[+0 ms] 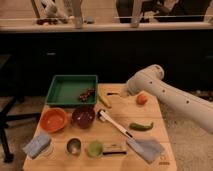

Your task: Place fork in purple bowl

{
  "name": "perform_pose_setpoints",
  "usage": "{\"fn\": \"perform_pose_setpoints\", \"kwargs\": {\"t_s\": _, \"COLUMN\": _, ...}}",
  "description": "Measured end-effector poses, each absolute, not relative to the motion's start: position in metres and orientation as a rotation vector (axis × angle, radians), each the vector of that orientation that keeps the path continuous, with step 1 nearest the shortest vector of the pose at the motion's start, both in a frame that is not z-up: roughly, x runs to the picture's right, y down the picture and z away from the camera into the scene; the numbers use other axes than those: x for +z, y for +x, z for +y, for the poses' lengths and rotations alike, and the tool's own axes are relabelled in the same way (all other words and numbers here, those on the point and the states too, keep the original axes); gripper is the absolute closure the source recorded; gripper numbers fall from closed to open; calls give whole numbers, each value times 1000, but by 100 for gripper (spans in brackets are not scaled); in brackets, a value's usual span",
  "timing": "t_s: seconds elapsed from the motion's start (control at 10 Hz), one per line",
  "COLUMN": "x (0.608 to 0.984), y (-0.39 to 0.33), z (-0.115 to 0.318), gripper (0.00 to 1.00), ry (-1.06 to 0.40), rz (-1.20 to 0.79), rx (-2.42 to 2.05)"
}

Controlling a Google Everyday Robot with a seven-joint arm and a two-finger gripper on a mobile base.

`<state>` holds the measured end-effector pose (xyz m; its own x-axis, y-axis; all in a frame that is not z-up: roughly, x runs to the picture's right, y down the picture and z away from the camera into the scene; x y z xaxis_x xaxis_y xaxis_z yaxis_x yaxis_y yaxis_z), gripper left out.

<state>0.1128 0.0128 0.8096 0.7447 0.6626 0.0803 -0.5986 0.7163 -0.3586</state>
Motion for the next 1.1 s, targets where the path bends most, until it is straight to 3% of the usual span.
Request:
{"fn": "perform_pose_setpoints", "kwargs": {"t_s": 0.5, "x": 773, "y": 97, "z": 3, "gripper": 100, "ry": -249, "rz": -284, "rx": 652}}
{"fn": "perform_pose_setpoints", "kwargs": {"t_s": 1.1, "x": 737, "y": 51, "z": 33, "gripper": 100, "ry": -250, "rz": -382, "rx": 517}}
